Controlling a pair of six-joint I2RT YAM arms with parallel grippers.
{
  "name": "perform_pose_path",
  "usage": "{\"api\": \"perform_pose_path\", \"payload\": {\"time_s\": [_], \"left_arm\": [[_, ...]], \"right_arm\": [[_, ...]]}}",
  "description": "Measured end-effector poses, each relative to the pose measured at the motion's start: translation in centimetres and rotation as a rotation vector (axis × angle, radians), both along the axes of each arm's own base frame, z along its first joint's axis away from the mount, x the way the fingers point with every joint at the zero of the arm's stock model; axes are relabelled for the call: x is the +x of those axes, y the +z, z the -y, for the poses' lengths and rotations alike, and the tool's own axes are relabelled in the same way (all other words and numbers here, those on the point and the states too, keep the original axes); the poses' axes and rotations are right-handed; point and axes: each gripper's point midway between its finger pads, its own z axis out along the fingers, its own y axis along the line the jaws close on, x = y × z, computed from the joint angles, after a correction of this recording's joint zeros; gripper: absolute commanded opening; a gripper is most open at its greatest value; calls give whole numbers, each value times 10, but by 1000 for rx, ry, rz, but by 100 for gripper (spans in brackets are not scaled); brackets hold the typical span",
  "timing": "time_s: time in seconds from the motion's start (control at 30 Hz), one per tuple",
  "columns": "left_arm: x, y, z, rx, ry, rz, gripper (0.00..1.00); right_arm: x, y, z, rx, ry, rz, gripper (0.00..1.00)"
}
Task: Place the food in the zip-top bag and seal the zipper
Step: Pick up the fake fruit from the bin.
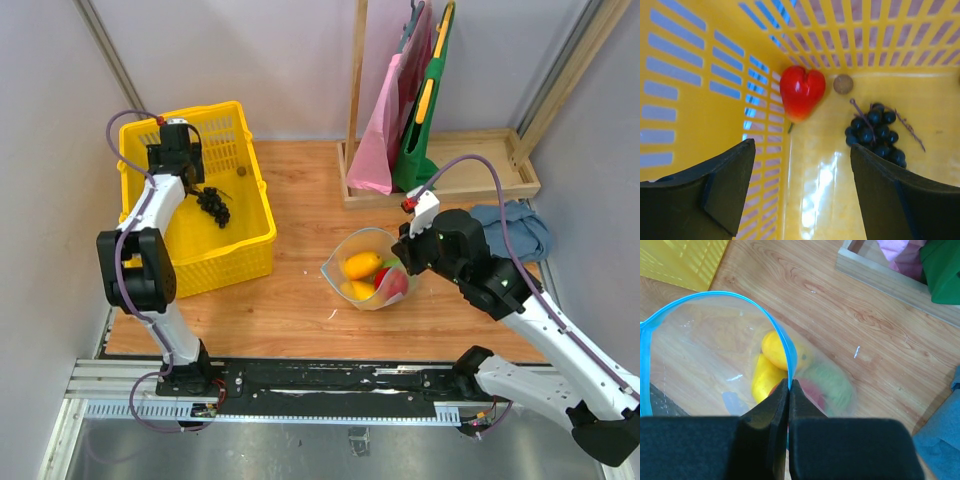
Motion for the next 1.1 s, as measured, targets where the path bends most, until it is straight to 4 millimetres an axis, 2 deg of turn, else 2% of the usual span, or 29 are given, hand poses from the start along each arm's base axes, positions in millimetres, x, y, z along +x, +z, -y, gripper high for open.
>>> {"api": "perform_pose_path", "payload": {"time_s": [0.17,0.3,0.47,0.63,0.77,0.87,0.97,1.1], "left_arm": [[26,-8,-13,25,-12,62,80],[40,-39,-20,35,-21,33,80],[44,-80,-26,55,-33,-46,80],[48,-84,-33,77,-30,-44,80],[61,-83,-42,80,-17,-17,77],[68,-95,-46,78,-12,-24,74],[66,-112,-50,78,-8,-59,71],[68,-125,-52,70,-12,-76,66]], "right_arm": [[1,-1,0,0,0,3,1],[1,-2,0,-5,3,5,1],[2,-5,0,-19,10,10,1],[5,-7,-2,-29,14,12,1],[6,-12,-3,-39,17,7,0],[7,-13,-3,-47,20,7,1],[8,-14,-4,-50,21,10,1],[9,-15,-4,-57,21,8,1]]}}
